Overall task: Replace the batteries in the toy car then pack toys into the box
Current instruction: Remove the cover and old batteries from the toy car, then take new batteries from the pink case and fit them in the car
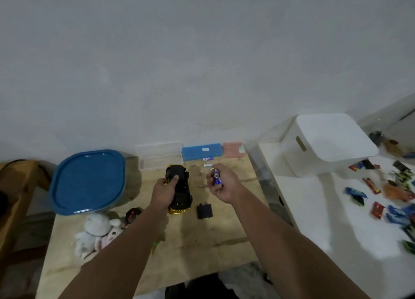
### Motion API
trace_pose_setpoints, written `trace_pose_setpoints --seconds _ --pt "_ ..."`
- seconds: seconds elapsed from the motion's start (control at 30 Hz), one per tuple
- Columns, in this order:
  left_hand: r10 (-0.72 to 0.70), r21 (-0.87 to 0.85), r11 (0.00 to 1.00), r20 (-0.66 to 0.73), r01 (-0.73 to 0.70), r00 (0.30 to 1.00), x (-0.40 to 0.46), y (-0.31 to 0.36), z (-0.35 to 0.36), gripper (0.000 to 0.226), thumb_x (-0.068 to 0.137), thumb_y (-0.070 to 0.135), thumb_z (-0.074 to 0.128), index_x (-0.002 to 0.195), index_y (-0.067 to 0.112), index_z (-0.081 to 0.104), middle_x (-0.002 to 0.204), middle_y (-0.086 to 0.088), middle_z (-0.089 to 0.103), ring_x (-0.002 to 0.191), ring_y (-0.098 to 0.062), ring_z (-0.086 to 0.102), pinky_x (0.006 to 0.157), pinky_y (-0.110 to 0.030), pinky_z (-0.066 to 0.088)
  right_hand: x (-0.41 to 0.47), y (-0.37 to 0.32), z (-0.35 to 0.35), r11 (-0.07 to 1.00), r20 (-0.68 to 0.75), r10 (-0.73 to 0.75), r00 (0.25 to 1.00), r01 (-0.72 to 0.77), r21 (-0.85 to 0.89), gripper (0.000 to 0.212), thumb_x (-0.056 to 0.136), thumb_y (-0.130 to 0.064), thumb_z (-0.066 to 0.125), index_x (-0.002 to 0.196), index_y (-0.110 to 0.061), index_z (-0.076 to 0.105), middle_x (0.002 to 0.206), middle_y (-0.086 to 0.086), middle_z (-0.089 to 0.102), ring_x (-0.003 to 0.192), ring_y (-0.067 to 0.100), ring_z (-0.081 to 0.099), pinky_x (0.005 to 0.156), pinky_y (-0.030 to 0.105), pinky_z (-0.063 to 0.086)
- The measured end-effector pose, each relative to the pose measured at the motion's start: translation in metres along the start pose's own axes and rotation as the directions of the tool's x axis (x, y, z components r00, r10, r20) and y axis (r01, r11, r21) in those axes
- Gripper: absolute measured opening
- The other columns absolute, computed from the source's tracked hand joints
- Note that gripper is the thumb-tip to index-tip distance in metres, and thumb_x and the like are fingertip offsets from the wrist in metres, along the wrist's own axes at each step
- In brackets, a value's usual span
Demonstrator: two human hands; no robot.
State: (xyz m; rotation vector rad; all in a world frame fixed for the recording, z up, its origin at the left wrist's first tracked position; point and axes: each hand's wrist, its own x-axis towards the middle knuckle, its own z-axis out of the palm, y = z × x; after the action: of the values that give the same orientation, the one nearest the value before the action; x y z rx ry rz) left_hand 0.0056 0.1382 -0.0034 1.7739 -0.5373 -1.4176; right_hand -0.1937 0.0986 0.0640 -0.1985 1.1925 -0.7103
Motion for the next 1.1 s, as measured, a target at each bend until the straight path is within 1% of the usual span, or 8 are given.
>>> trace_pose_setpoints --seconds 0.1,0.23,0.37,0.57,0.83,0.97,1.03,1.1 --pt "0.022 0.169 0.985 -0.002 -0.022 1.000 0.019 -0.017 0.018 0.034 0.102 0.040 0.065 0.114 0.008 0.062 0.110 -0.014 0.069 0.102 -0.036 0.068 0.093 -0.048 0.057 0.027 -0.002 -0.013 0.980 -0.093 -0.018 0.996 -0.001 -0.200 0.006 0.089 -0.017 0.061 0.086 -0.012 0.062 0.063 0.002 0.059 0.052 0.010 0.051 0.036 0.016 0.027" --pt "0.060 0.325 0.944 -0.021 -0.050 0.998 0.040 -0.033 0.033 0.038 0.102 0.040 0.064 0.111 0.004 0.069 0.101 -0.015 0.071 0.098 -0.036 0.069 0.089 -0.046 0.058 0.064 -0.003 -0.031 0.900 -0.180 -0.060 0.982 -0.025 -0.435 0.009 0.085 -0.013 0.065 0.089 -0.008 0.071 0.062 0.003 0.056 0.046 0.012 0.053 0.039 0.017 0.028" --pt "0.063 0.392 0.919 -0.060 -0.034 0.996 0.053 -0.041 0.033 0.041 0.103 0.042 0.063 0.112 0.004 0.071 0.103 -0.016 0.073 0.096 -0.036 0.071 0.088 -0.047 0.059 0.085 -0.012 -0.047 0.866 -0.207 -0.109 0.972 -0.009 -0.499 0.005 0.083 -0.013 0.067 0.080 -0.009 0.069 0.065 0.006 0.056 0.045 0.014 0.054 0.043 0.019 0.028" --pt "0.093 0.471 0.881 -0.105 -0.033 0.990 0.055 -0.045 0.031 0.038 0.100 0.046 0.066 0.103 0.009 0.076 0.089 -0.009 0.073 0.088 -0.033 0.072 0.073 -0.038 0.057 0.095 -0.026 -0.061 0.838 -0.201 -0.136 0.970 0.004 -0.546 0.016 0.083 -0.015 0.064 0.091 -0.006 0.074 0.067 0.004 0.061 0.047 0.014 0.055 0.046 0.022 0.028" --pt "0.164 0.569 0.822 -0.211 -0.015 0.964 0.044 -0.045 0.020 0.055 0.090 0.056 0.073 0.126 0.013 0.067 0.115 -0.012 0.072 0.099 -0.034 0.069 0.077 -0.039 0.056 0.094 -0.030 -0.059 0.821 -0.190 -0.112 0.975 -0.017 -0.570 0.015 0.085 -0.015 0.064 0.092 -0.007 0.073 0.067 0.004 0.063 0.047 0.014 0.056 0.047 0.022 0.026" --pt "0.190 0.657 0.754 -0.220 0.002 0.957 0.035 -0.042 0.019 0.066 0.089 0.064 0.067 0.135 0.017 0.059 0.129 -0.014 0.060 0.116 -0.039 0.059 0.094 -0.050 0.055 0.090 -0.033 -0.058 0.829 -0.180 -0.088 0.980 -0.029 -0.558 0.013 0.088 -0.013 0.065 0.096 -0.005 0.072 0.070 0.007 0.063 0.049 0.014 0.056 0.048 0.021 0.031" --pt "0.287 0.734 0.679 -0.232 -0.027 0.929 0.029 -0.034 0.022 0.066 0.088 0.064 0.068 0.136 0.019 0.059 0.134 -0.015 0.056 0.125 -0.042 0.049 0.097 -0.053 0.050 0.088 -0.036 -0.059 0.887 -0.180 -0.026 0.983 -0.060 -0.458 0.016 0.088 -0.010 0.068 0.101 -0.002 0.070 0.070 0.008 0.060 0.050 0.015 0.055 0.047 0.020 0.038" --pt "0.427 0.790 0.602 -0.198 -0.114 0.882 0.026 -0.020 0.029 0.063 0.088 0.060 0.072 0.135 0.019 0.064 0.134 -0.015 0.057 0.125 -0.043 0.048 0.098 -0.055 0.048 0.087 -0.042 -0.064 0.965 -0.156 0.056 0.986 -0.093 -0.247 0.019 0.089 -0.005 0.068 0.107 0.001 0.067 0.070 0.010 0.057 0.053 0.016 0.054 0.050 0.023 0.049"
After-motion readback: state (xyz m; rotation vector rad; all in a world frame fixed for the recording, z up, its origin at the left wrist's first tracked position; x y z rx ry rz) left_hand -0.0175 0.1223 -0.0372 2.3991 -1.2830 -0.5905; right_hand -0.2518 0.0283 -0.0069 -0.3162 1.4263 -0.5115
